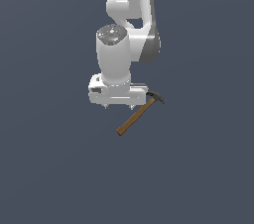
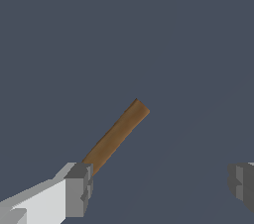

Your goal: Pick up the object and move it to a goal position.

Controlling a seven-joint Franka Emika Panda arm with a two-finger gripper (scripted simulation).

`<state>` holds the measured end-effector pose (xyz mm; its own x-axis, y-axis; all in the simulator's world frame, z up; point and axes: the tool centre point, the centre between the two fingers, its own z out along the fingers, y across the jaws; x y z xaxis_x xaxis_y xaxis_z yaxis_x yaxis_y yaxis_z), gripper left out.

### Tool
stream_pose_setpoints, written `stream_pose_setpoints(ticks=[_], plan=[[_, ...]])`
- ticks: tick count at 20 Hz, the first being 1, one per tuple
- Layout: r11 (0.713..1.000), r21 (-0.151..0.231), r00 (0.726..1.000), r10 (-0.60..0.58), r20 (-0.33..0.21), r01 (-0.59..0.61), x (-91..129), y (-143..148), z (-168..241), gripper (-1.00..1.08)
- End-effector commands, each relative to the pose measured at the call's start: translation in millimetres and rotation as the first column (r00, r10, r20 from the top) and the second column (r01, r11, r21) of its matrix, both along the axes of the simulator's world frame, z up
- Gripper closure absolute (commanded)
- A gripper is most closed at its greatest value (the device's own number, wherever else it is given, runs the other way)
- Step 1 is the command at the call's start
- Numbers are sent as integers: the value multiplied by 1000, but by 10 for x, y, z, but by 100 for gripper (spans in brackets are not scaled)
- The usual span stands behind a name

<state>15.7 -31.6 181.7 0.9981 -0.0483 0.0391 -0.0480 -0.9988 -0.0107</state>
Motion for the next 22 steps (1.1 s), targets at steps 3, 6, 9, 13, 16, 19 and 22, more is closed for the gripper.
stream_pose_setpoints(ticks=[3, 6, 9, 13, 16, 19, 22], plan=[[999, 2, 999, -34, -2, 34, -29, 48, -55, -92], [998, 4, 998, -70, -5, 70, -61, 99, -110, -92], [993, 7, 993, -116, -8, 116, -103, 161, -181, -92], [981, 9, 981, -193, -13, 193, -177, 262, -296, -92], [966, 11, 966, -258, -18, 258, -246, 346, -393, -92], [946, 11, 946, -323, -22, 323, -319, 427, -489, -92], [922, 11, 922, -387, -26, 387, -395, 504, -583, -92]])
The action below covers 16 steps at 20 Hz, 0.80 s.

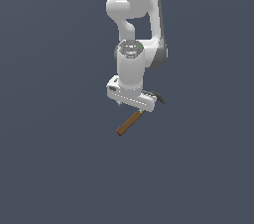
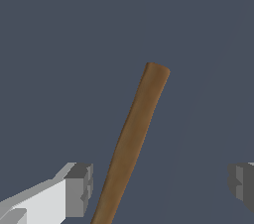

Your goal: Pick up the object and move it to a goal position.

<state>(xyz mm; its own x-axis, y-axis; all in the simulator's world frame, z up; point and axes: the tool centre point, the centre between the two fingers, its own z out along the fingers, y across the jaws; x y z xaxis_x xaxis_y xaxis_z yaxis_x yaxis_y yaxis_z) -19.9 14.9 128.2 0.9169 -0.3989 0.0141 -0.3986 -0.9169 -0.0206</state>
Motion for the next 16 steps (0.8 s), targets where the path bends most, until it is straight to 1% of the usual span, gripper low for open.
stream_pose_setpoints(ticks=[1, 4, 8, 16], plan=[[998, 1, 998, -58, -3, 58, -65, 64, -78, -92], [992, 1, 992, -126, -7, 126, -146, 137, -169, -92], [976, -1, 976, -216, -12, 216, -258, 228, -286, -92], [928, -7, 927, -373, -19, 373, -473, 374, -485, -92]])
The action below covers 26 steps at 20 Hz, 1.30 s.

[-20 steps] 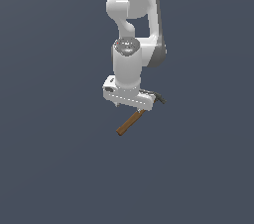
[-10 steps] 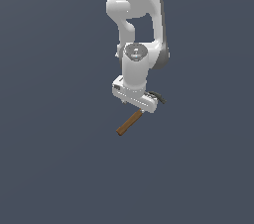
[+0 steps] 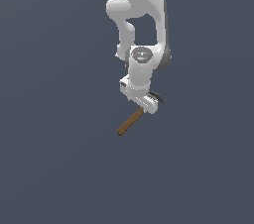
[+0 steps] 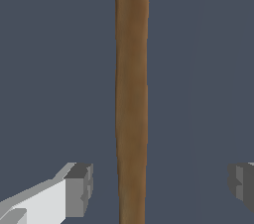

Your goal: Pick up the object and move it to a goal position.

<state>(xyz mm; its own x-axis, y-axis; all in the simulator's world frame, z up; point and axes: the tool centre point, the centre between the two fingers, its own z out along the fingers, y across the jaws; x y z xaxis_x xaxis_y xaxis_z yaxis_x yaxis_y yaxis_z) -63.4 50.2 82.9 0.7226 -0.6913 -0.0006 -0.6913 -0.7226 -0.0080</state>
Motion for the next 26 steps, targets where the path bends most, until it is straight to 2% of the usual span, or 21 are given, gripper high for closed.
stream_pose_setpoints(ticks=[1, 11, 19, 26], plan=[[999, -2, 999, -45, -2, 45, -58, 35, -50, -92], [990, -6, 990, -139, -5, 139, -187, 106, -156, -92], [990, -6, 990, -140, -5, 140, -193, 111, -206, -92], [990, -6, 990, -143, -5, 143, -204, 106, -494, -92]])
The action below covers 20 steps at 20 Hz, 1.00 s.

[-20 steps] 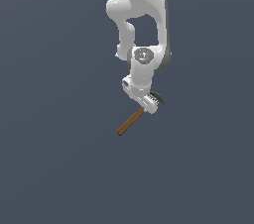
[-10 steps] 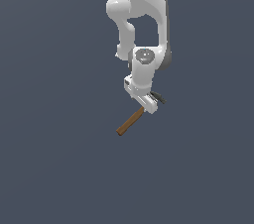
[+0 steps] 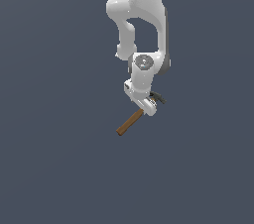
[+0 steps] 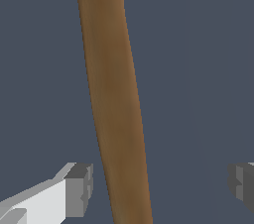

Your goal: Pick up the object and move it to a goal position.

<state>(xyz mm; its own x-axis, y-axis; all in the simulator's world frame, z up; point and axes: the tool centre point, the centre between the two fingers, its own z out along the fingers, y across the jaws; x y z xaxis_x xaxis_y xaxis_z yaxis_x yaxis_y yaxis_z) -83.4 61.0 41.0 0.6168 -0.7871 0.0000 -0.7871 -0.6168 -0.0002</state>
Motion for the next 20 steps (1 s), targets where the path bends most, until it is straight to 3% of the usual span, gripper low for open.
stream_pose_setpoints(ticks=[1, 8, 9, 20], plan=[[1000, 0, 1000, -1, 0, 1, -5, 0, -115, -92], [1000, 0, 1000, -2, 0, 2, 0, 3, -244, -92], [1000, 0, 1000, -2, 0, 2, 0, 3, -244, 108], [1000, 2, 1000, 2, 5, -2, 17, 26, -220, 108]])
